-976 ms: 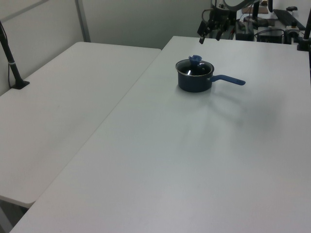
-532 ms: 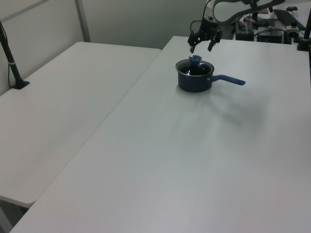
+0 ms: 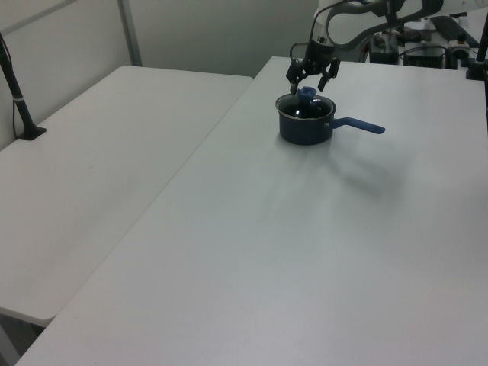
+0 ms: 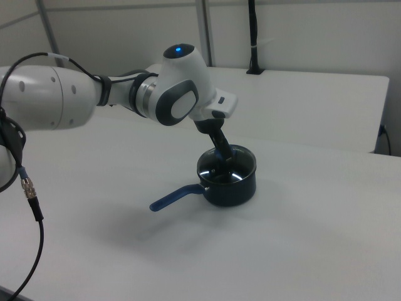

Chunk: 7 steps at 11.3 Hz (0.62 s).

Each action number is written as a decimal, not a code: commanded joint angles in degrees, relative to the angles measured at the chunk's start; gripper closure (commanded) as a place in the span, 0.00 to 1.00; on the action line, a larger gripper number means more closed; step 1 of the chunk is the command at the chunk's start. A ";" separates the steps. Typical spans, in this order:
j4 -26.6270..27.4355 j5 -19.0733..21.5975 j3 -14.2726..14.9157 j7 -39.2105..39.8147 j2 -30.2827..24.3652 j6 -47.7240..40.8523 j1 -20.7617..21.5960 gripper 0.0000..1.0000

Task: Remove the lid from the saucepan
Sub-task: 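Lower the gripper and grasp the blue knob of the glass lid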

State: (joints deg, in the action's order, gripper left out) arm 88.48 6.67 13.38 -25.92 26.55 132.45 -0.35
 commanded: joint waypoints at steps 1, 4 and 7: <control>-0.41 -0.78 0.33 -0.71 1.39 0.97 0.43 0.00; -0.41 -0.61 0.25 -0.80 1.48 1.14 0.43 0.28; -0.41 -0.52 0.33 -0.45 0.96 1.06 0.08 0.40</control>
State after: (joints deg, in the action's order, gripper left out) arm 88.30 6.64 13.38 -25.92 27.84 132.46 -0.39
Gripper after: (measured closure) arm 0.313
